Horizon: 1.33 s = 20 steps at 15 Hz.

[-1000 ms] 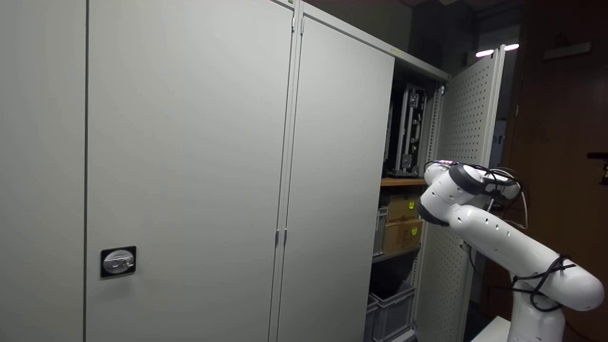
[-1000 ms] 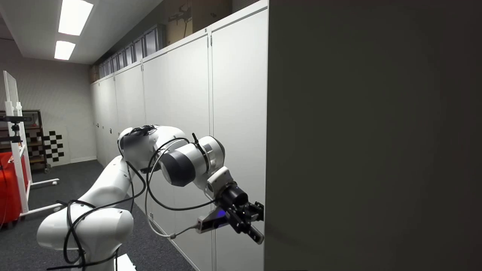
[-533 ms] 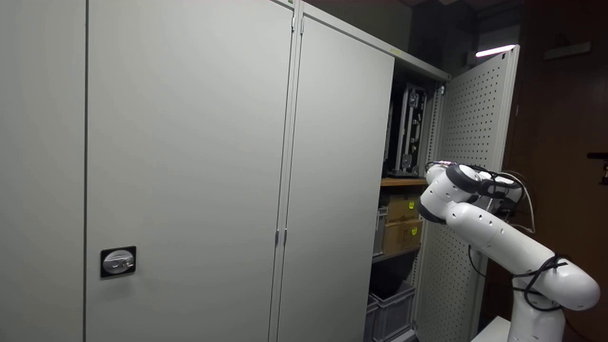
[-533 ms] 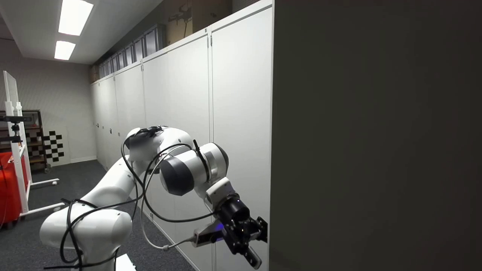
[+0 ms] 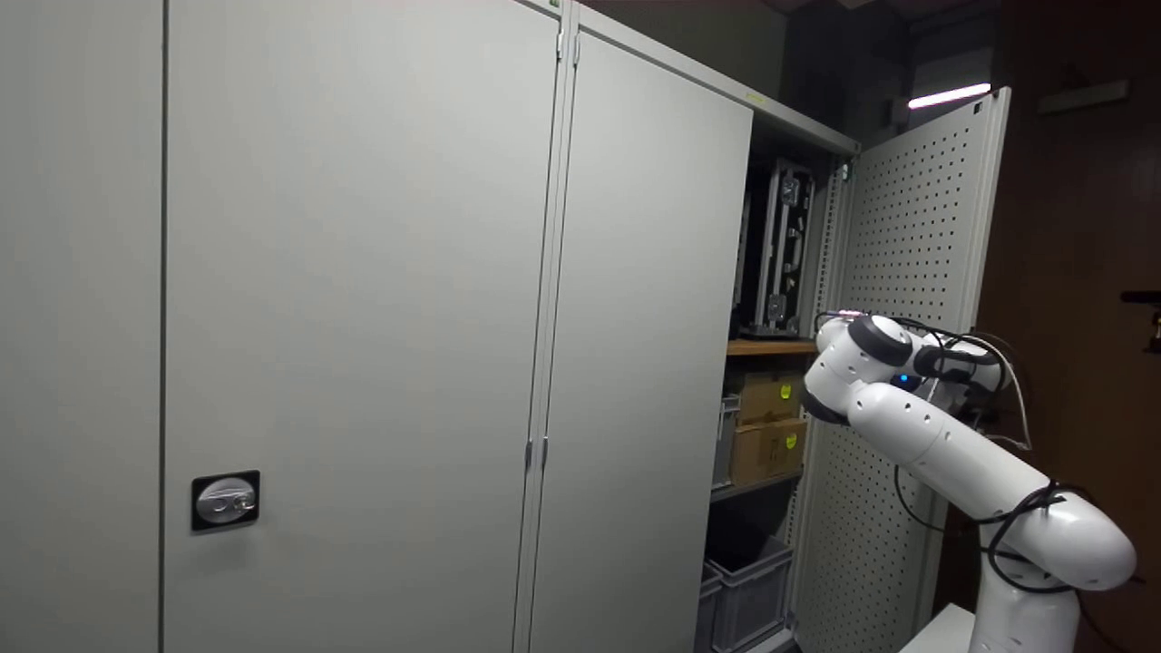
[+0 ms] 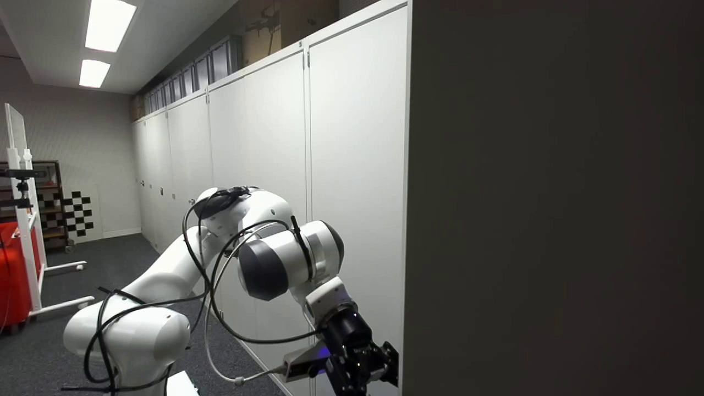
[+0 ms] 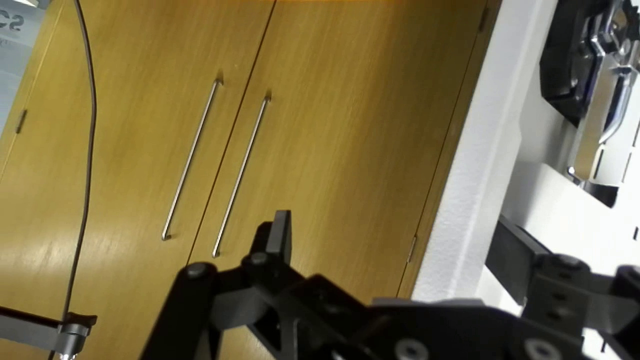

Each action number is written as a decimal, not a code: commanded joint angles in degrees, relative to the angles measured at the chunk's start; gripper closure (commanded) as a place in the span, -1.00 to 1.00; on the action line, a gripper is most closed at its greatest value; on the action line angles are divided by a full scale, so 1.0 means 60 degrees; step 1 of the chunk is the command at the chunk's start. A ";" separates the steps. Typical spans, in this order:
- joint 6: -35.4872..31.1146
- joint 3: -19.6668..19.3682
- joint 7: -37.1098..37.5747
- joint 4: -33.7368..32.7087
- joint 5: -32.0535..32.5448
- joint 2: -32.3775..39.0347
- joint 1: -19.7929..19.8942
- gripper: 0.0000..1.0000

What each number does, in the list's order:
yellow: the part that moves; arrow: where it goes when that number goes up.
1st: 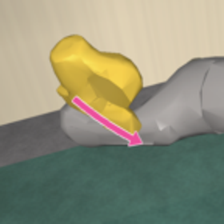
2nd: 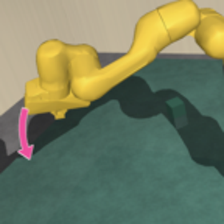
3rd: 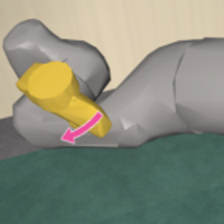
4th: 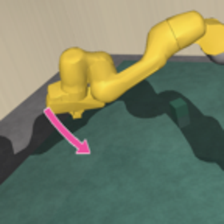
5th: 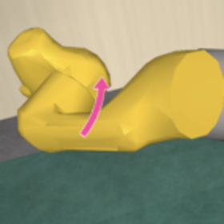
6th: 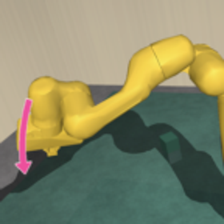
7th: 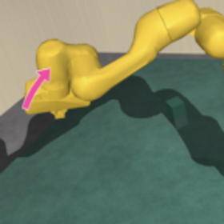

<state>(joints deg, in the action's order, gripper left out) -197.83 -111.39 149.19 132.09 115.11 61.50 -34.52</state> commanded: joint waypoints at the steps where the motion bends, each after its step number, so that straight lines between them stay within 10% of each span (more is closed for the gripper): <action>1: 0.0000 0.0259 0.0001 -0.0428 -0.0003 -0.0184 0.0694 -1.00; 20: 0.0000 0.0952 0.0006 -0.1515 -0.0667 0.0116 0.2563 -1.00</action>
<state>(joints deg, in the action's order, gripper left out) -197.83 -106.15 149.23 125.89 113.06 61.62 -22.15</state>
